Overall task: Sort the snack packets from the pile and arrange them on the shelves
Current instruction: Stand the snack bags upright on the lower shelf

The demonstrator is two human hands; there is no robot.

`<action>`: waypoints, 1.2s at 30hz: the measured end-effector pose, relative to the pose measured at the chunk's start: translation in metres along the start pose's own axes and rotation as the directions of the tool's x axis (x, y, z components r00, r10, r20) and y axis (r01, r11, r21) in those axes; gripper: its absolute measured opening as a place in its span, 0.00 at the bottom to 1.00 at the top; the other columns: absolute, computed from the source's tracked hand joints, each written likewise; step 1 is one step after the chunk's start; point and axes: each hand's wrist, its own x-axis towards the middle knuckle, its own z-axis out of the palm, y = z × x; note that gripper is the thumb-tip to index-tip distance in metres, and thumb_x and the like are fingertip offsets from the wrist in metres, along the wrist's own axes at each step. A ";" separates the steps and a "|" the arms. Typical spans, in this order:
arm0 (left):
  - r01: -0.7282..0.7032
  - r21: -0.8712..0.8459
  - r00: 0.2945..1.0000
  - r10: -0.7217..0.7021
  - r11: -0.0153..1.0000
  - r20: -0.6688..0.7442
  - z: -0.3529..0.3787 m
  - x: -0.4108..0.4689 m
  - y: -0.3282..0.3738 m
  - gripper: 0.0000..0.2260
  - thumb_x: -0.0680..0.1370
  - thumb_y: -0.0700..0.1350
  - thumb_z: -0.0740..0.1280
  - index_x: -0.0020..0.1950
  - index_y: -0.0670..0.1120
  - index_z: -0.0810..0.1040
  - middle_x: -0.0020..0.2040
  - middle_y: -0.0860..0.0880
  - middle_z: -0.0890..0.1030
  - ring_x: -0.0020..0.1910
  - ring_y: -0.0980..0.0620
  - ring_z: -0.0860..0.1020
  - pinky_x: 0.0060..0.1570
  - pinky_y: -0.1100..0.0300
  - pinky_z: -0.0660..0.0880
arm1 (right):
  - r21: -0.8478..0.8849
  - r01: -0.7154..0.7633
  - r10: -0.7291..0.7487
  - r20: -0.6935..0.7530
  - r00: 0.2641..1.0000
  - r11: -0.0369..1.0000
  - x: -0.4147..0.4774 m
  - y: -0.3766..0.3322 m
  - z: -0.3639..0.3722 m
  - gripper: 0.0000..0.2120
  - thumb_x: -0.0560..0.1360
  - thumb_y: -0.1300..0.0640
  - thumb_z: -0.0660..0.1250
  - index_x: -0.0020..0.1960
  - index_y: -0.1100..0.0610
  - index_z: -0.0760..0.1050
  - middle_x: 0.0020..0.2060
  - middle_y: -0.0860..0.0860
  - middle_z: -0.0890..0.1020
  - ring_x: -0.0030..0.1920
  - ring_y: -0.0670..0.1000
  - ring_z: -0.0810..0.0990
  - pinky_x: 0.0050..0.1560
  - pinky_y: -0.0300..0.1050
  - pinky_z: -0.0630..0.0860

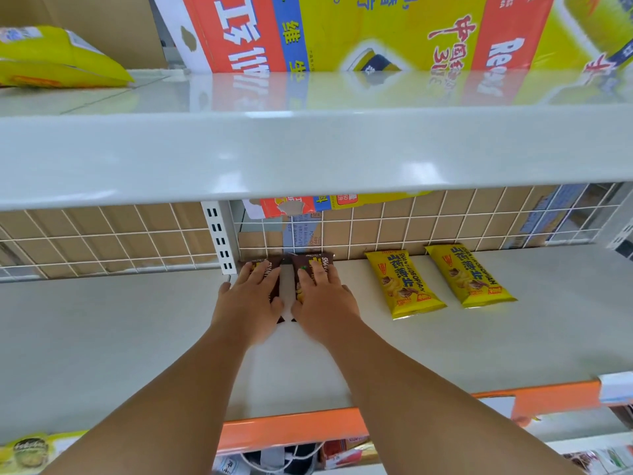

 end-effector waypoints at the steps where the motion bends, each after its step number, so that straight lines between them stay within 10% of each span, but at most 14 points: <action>1: -0.001 0.009 1.000 0.002 1.000 -0.003 -0.001 -0.001 -0.001 0.28 0.82 0.55 0.52 0.83 0.57 0.52 0.83 0.55 0.50 0.82 0.50 0.47 0.76 0.44 0.58 | -0.007 -0.007 0.007 -0.002 1.000 1.000 -0.001 0.001 0.000 0.32 0.82 0.43 0.52 0.82 0.48 0.47 0.82 0.50 0.44 0.81 0.58 0.41 0.76 0.58 0.58; 36: 0.041 -0.035 0.993 -0.045 0.999 -0.106 -0.005 -0.047 0.032 0.35 0.79 0.69 0.46 0.83 0.58 0.45 0.84 0.55 0.46 0.82 0.46 0.43 0.78 0.41 0.49 | 0.001 0.084 -0.083 -0.136 0.987 0.996 -0.032 0.021 -0.018 0.36 0.80 0.38 0.56 0.82 0.49 0.49 0.82 0.51 0.48 0.81 0.56 0.44 0.79 0.55 0.53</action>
